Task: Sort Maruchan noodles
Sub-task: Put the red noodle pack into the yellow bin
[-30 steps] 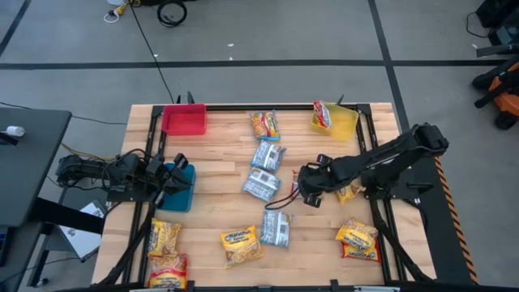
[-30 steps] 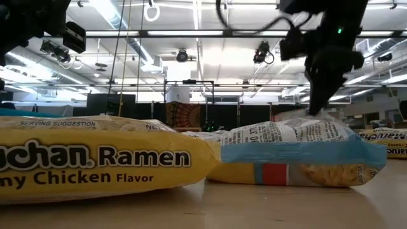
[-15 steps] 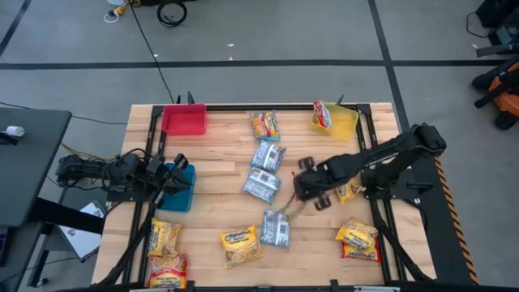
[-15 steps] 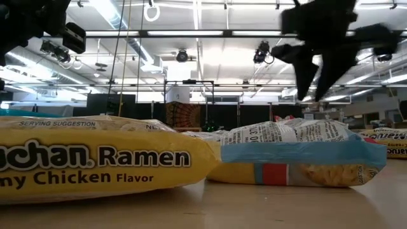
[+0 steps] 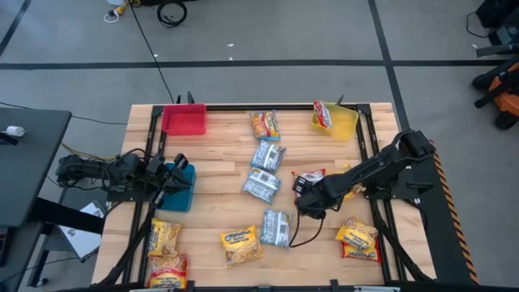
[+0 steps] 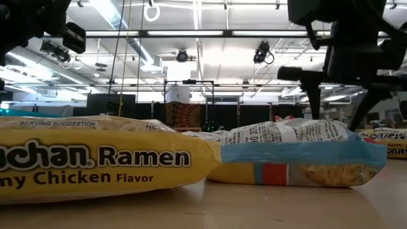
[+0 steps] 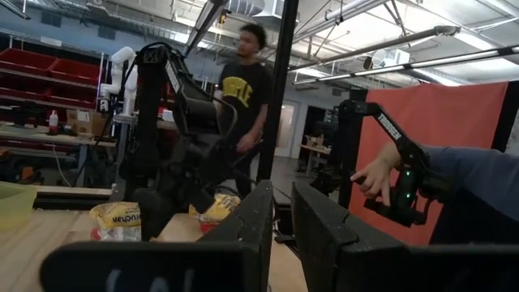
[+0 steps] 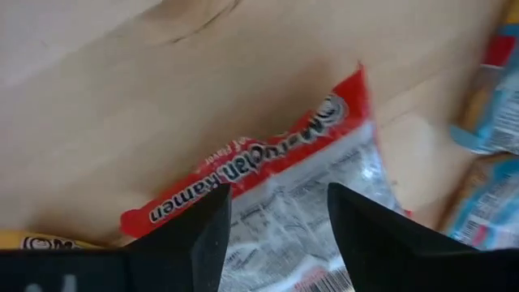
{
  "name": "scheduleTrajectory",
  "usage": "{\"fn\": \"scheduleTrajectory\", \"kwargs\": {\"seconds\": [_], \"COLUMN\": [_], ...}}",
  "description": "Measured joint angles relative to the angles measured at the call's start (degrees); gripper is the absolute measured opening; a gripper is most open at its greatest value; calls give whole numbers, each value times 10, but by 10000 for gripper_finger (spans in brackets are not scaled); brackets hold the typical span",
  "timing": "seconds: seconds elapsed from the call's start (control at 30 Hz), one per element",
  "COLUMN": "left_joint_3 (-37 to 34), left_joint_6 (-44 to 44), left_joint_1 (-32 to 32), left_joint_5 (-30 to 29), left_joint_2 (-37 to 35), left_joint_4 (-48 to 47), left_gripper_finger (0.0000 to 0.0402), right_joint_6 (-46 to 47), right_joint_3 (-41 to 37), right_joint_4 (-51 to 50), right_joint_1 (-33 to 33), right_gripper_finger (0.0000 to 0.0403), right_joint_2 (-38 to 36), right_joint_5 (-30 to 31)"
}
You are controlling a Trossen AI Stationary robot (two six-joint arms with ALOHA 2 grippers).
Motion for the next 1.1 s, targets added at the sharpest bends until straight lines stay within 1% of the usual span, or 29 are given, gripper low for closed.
{"fn": "scheduleTrajectory", "kwargs": {"seconds": [0.1, 0.17, 0.33, 0.47, 0.63, 0.73, 0.77, 0.93, 1.1], "left_joint_3": [0, 0, 0, 0, 0, 0, 0, 0, 0], "left_joint_6": [2, 8, 9, 9, 9, 5, 2, -2, -2], "left_joint_1": [0, 0, 0, 0, 0, 0, 0, 0, 0], "left_joint_5": [0, 0, 1, 2, 2, 2, 2, 2, 2], "left_joint_2": [0, 0, 0, 0, 0, 0, 0, 0, 0], "left_joint_4": [0, 0, -1, -6, -6, -6, -6, -6, -6], "left_gripper_finger": [52, 52, 52, 52, 52, 52, 52, 52, 52], "right_joint_6": [2, 20, 58, 87, 134, 157, 163, 248, 378], "right_joint_3": [0, 2, 3, 2, 0, -1, -1, 7, 10], "right_joint_4": [1, 6, 26, 39, 45, 49, 49, 53, 55], "right_joint_1": [0, 1, 0, -1, -11, -16, -18, -43, -119], "right_gripper_finger": [221, 222, 203, 162, 77, 19, 10, 7, 5], "right_joint_2": [20, 35, 61, 64, 52, 32, 22, -52, -157], "right_joint_5": [-1, 22, 62, 77, 66, 51, 50, 67, 117]}}
